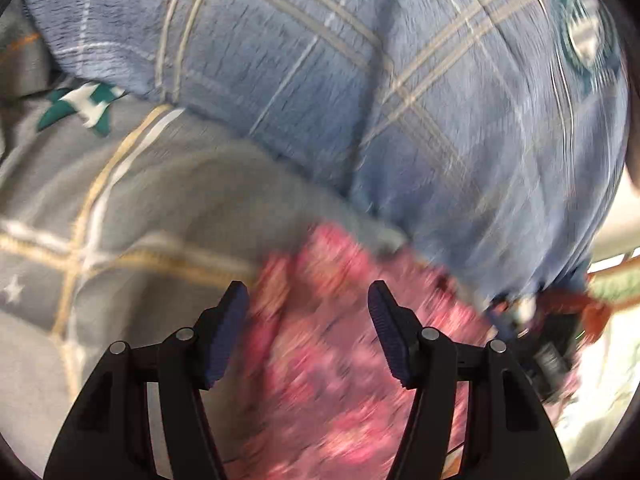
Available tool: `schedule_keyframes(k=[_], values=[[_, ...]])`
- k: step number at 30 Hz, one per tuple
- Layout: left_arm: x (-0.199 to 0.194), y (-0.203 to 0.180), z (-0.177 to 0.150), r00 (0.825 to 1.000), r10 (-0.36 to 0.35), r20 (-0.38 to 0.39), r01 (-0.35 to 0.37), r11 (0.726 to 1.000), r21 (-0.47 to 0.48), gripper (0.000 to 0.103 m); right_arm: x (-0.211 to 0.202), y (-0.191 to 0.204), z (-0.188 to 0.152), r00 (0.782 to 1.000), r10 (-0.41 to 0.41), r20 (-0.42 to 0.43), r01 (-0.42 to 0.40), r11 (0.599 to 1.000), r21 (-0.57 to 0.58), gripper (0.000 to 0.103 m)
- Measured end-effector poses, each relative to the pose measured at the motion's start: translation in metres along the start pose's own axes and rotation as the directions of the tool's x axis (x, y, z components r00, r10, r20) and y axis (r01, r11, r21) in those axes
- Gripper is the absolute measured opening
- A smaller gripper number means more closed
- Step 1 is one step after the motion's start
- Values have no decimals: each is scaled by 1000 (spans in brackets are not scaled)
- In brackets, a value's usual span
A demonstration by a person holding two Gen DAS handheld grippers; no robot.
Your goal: Fold small clothes
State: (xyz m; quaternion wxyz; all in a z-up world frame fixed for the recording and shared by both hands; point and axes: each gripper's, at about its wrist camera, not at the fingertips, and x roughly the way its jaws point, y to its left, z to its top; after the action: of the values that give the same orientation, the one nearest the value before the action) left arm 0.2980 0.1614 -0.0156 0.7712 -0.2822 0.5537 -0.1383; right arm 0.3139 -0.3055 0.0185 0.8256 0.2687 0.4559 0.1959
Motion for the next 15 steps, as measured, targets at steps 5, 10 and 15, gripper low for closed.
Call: schedule_keyframes(k=[5, 10, 15], values=[[-3, 6, -44, 998, 15, -58, -11, 998, 68, 61, 0, 47, -32, 998, 29, -61, -37, 990, -132, 44], [-8, -1, -59, 998, 41, -45, -36, 992, 118, 61, 0, 80, -93, 983, 76, -166, -102, 983, -152, 46], [-9, -3, -68, 997, 34, -74, -25, 993, 119, 61, 7, 118, -171, 970, -51, -238, -39, 932, -361, 52]])
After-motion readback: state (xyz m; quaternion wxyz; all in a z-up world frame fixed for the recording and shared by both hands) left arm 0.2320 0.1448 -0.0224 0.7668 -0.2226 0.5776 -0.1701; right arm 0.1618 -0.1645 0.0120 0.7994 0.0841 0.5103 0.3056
